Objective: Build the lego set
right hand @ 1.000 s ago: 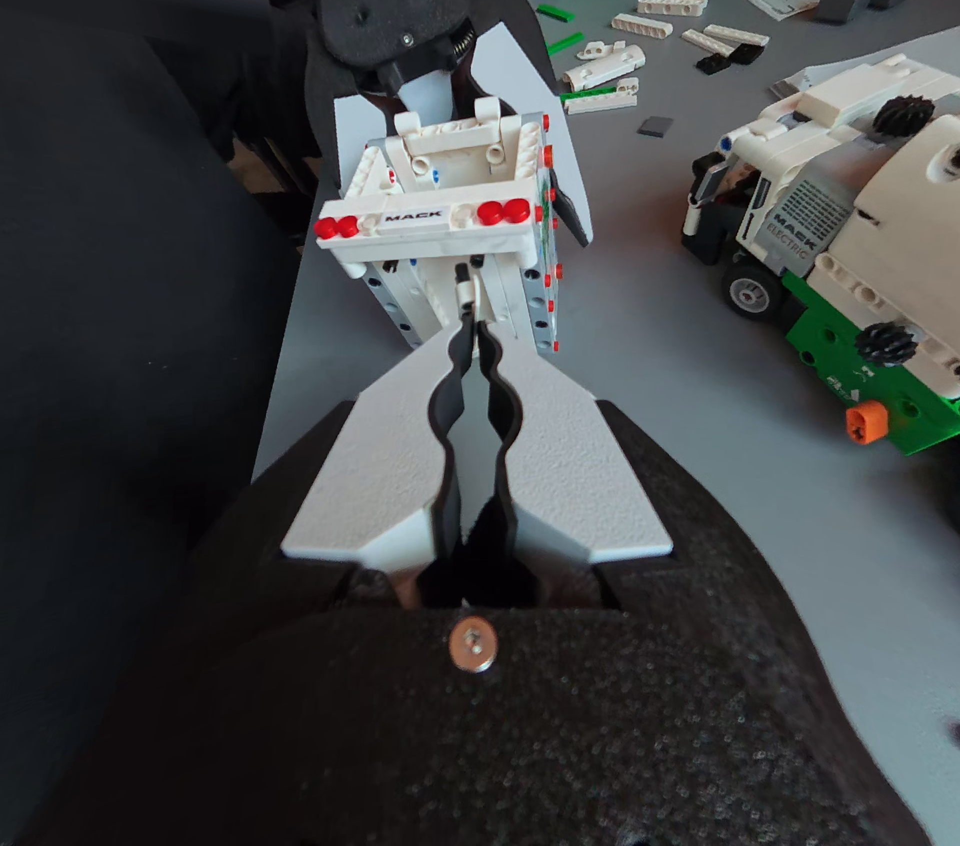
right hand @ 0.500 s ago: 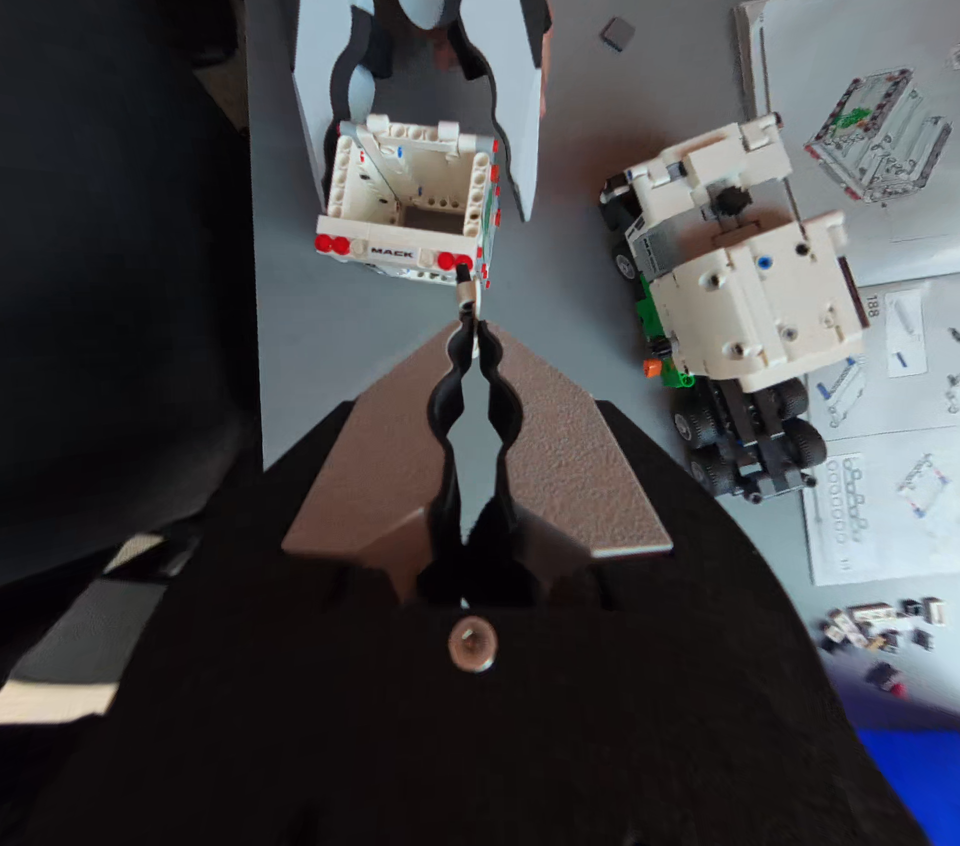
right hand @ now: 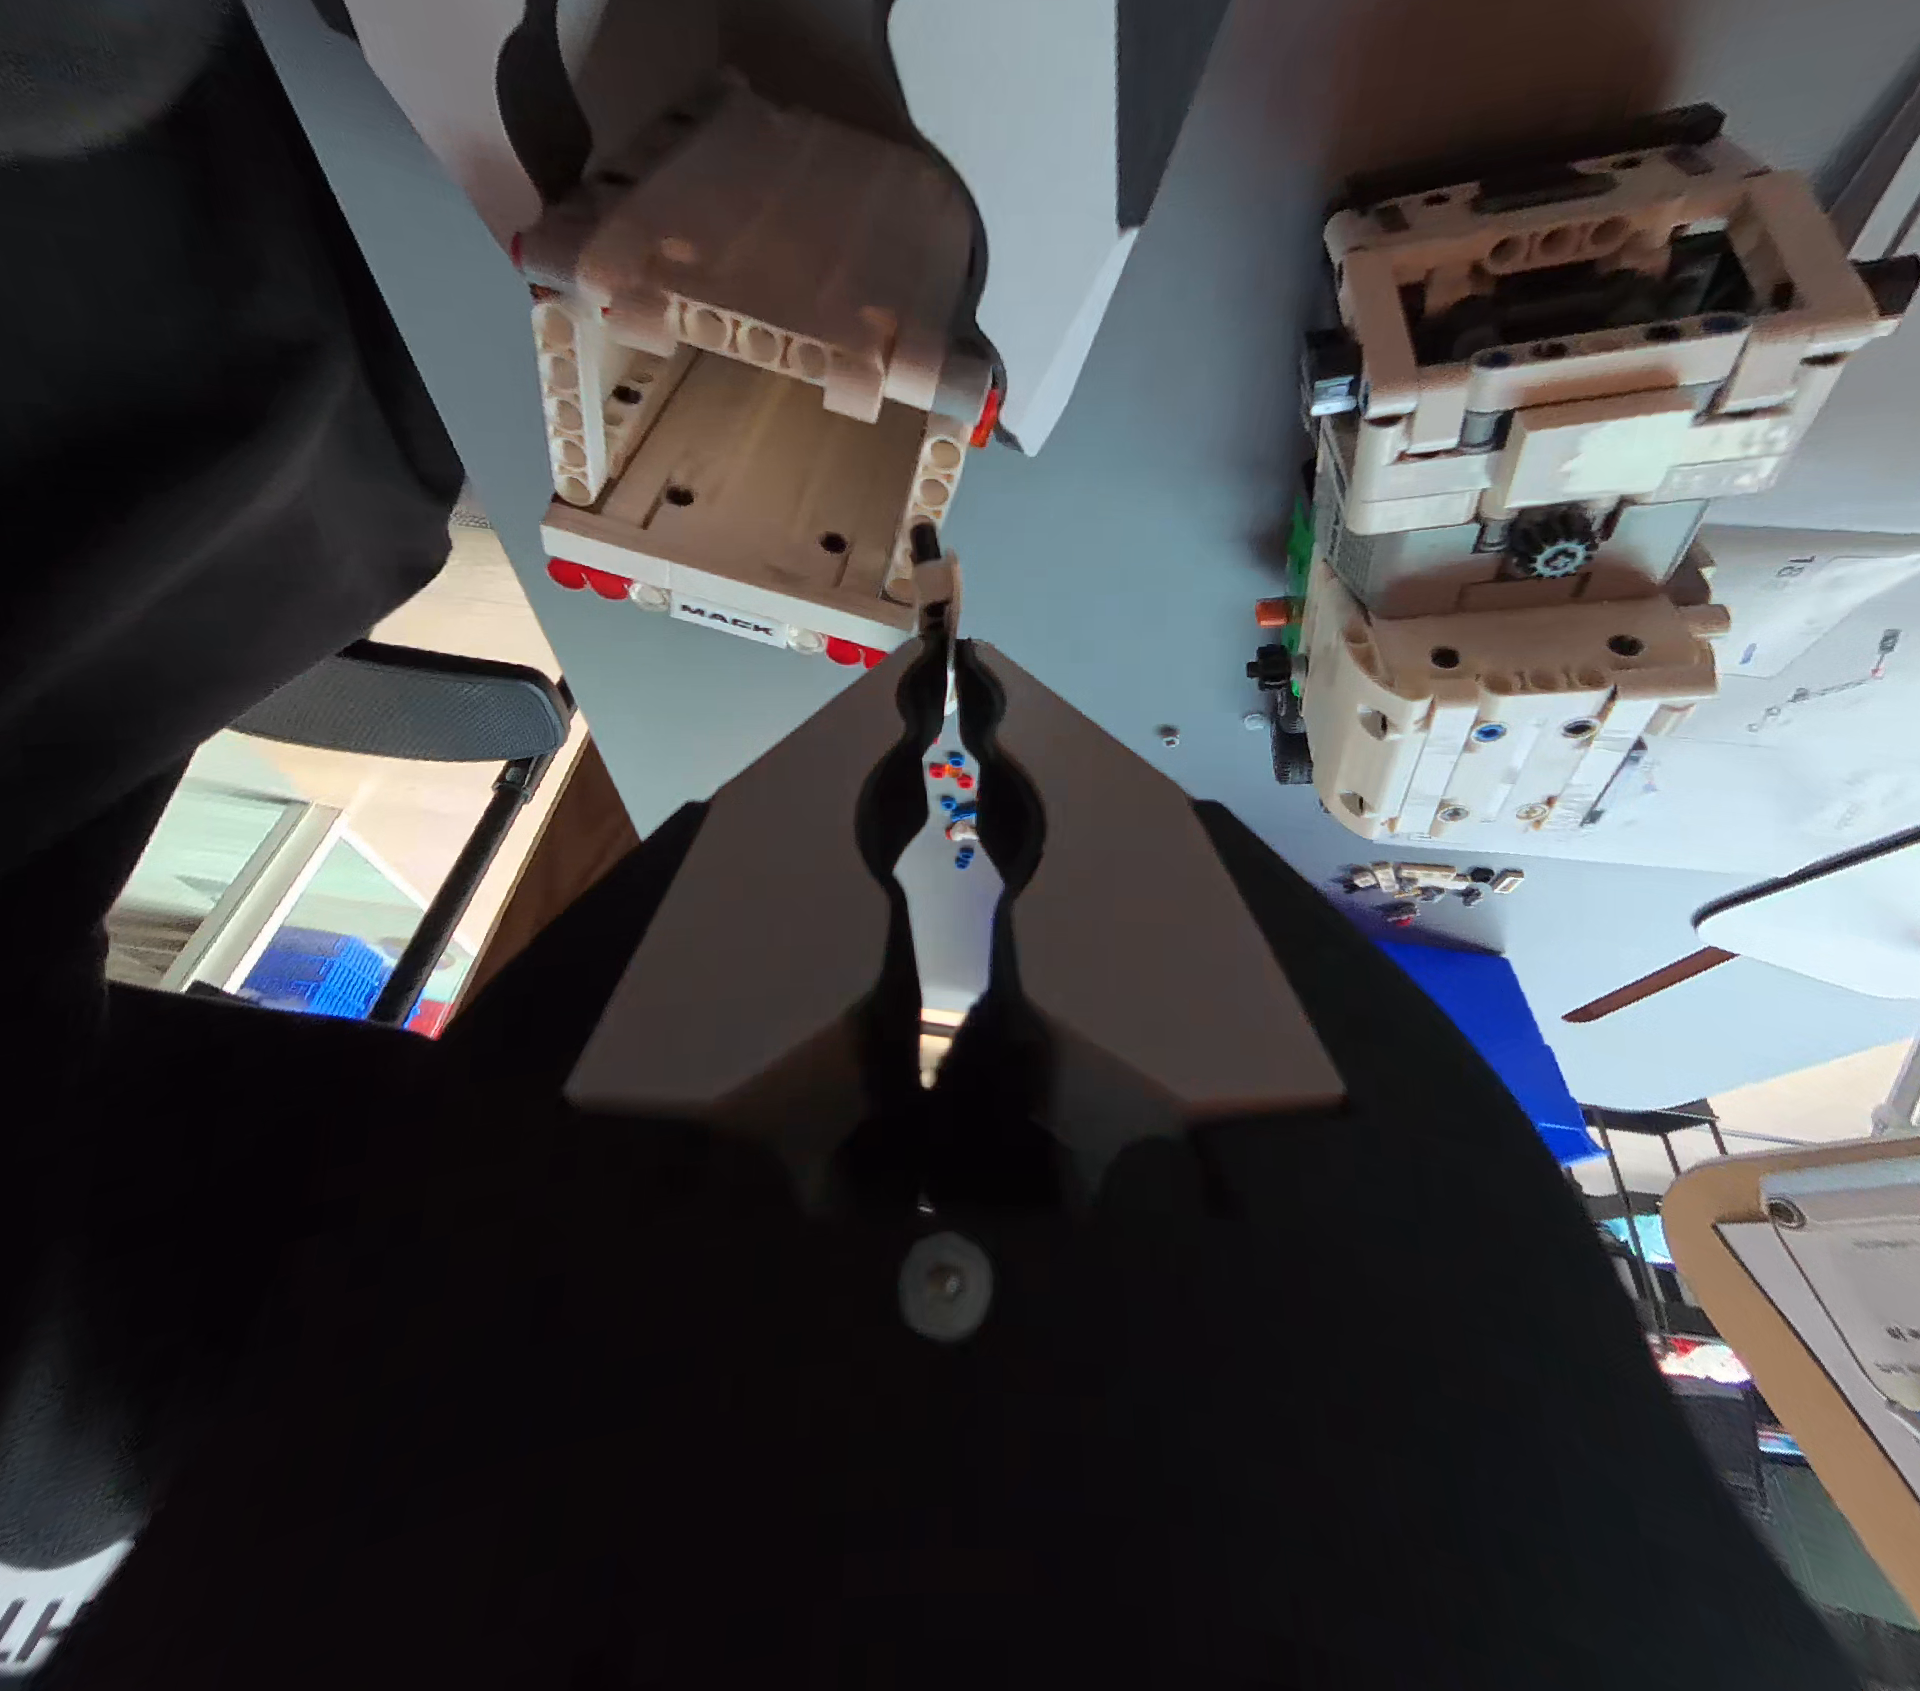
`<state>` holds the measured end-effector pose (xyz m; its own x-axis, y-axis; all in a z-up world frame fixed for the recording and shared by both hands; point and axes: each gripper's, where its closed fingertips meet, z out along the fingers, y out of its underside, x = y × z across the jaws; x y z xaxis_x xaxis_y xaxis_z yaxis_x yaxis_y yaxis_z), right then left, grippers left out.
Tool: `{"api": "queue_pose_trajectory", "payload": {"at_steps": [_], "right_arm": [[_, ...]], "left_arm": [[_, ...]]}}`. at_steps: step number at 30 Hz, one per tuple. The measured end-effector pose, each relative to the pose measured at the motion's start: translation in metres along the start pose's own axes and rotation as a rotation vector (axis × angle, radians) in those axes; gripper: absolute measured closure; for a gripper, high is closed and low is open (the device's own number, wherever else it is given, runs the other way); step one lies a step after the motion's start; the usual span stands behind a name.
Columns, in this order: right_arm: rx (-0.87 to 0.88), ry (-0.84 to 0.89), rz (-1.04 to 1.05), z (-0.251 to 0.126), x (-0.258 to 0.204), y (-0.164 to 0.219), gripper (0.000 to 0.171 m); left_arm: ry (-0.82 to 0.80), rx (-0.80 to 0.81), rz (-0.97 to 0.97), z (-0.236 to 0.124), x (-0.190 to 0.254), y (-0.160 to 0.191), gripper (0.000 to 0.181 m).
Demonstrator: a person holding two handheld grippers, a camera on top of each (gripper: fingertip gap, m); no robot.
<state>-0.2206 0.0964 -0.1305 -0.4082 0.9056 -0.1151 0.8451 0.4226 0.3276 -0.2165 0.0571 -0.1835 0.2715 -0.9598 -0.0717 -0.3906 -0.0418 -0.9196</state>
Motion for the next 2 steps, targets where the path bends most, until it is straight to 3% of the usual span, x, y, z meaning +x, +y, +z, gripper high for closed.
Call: {"api": "queue_pose_trajectory", "payload": {"at_steps": [1, 2], "right_arm": [[-0.013, 0.004, -0.006, 0.0, 0.0007, -0.0017, 0.171], [-0.017, 0.004, -0.003, -0.0003, 0.001, -0.004, 0.171]], "left_arm": [[-0.008, 0.001, 0.002, -0.0001, -0.0008, -0.0001, 0.092], [-0.016, 0.002, 0.002, -0.0002, -0.0019, -0.0002, 0.092]]}}
